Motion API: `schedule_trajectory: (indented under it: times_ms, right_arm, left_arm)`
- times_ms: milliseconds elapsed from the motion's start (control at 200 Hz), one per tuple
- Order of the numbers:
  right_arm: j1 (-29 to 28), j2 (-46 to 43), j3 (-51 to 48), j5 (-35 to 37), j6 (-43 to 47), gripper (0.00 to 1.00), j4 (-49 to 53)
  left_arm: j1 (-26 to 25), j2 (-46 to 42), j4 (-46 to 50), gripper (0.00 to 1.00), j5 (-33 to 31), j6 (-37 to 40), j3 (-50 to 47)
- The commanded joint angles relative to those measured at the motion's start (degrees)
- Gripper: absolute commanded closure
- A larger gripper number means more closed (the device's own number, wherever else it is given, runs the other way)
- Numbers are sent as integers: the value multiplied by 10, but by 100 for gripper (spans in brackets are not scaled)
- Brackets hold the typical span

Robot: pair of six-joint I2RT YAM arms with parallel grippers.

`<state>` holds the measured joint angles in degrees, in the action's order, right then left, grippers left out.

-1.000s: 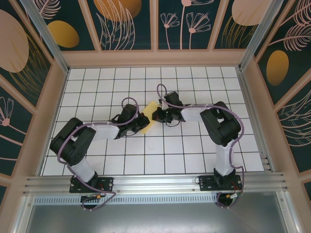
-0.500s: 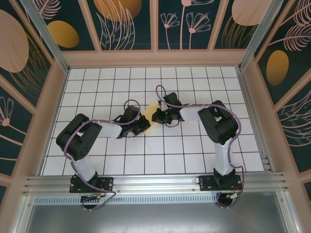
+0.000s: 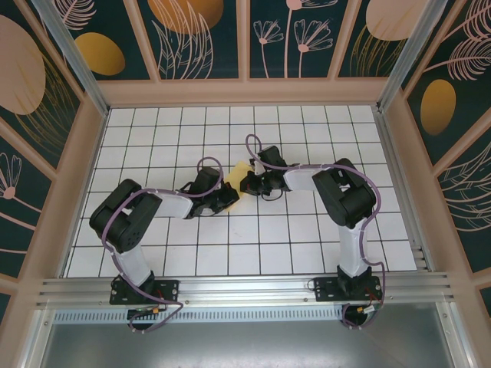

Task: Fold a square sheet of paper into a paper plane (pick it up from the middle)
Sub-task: First fold in half a square sheet of paper at the center of the table.

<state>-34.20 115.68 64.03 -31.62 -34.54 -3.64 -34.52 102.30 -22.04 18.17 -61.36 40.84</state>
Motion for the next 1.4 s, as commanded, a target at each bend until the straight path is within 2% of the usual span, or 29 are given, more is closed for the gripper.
schedule_trajectory:
  times_ms: [0,415,445,756,886,1046,1186,1396]
  right_arm:
    - [2,18,10,-4,20,100,21]
    - [25,26,11,13,61,100,15]
    - [45,28,12,16,63,100,15]
    - [113,54,43,38,86,100,31]
    - [134,57,72,25,98,100,53]
    - [131,10,84,1,103,100,64]
    - [109,-32,56,-8,97,100,58]
    - [62,-17,26,-31,77,100,37]
  left_arm:
    - [-4,8,28,100,-3,6,-17]
    - [-16,2,55,100,-20,-6,-76]
    - [-15,1,55,100,-21,-8,-80]
    - [-17,-7,41,100,-25,-17,-103]
    - [-17,-8,33,100,-27,-17,-105]
    - [-16,-12,28,100,-29,-12,-92]
    - [-17,-27,28,100,-35,-1,-74]
    - [-16,-38,25,100,-42,16,-48]
